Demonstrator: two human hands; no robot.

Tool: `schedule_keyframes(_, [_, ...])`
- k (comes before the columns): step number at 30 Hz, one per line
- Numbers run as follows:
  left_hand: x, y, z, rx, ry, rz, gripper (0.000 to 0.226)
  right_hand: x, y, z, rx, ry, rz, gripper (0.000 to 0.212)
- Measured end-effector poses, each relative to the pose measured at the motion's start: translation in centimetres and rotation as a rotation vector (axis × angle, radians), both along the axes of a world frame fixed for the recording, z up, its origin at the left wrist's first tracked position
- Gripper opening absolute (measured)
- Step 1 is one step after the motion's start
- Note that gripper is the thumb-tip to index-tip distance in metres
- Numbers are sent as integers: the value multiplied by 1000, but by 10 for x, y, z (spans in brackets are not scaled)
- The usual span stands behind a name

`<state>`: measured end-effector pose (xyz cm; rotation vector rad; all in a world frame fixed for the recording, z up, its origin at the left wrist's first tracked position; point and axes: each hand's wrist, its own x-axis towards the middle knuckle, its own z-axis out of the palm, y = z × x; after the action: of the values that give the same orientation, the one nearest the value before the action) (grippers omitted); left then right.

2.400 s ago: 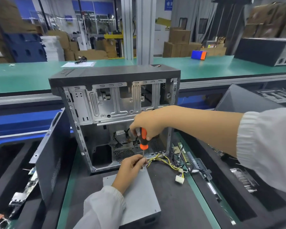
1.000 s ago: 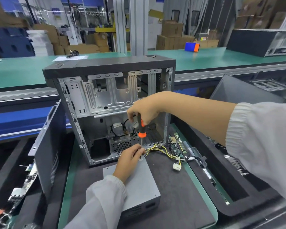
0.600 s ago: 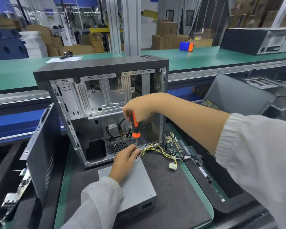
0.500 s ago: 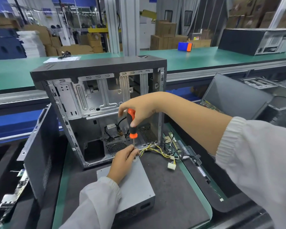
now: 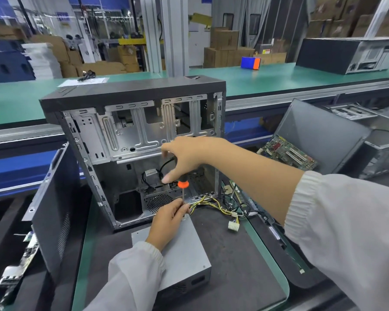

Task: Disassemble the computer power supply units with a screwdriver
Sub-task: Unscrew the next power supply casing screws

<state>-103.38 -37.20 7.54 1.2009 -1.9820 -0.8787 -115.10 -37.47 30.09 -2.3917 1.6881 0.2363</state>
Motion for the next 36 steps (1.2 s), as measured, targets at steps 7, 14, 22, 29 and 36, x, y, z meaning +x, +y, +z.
schedule_keyframes(7, [0,-1,-1,-2,-23,4,27,5,-3,-8,-222,207,-91,33])
schedule_keyframes(14, [0,-1,-3,5,-15,8,27,1,5,10,24,-3,-66,52])
schedule_keyframes(22, [-1,0,-1,-1,-10,4,29,-1,-3,6,97,40,-75,18])
schedule_keyframes(29, [-1,1,-2,-9,-24,7,29,1,4,8,3,76,-167,60])
schedule_keyframes(36, [0,0,-2,3,-15,-1,23,1,-5,10,111,67,-35,23])
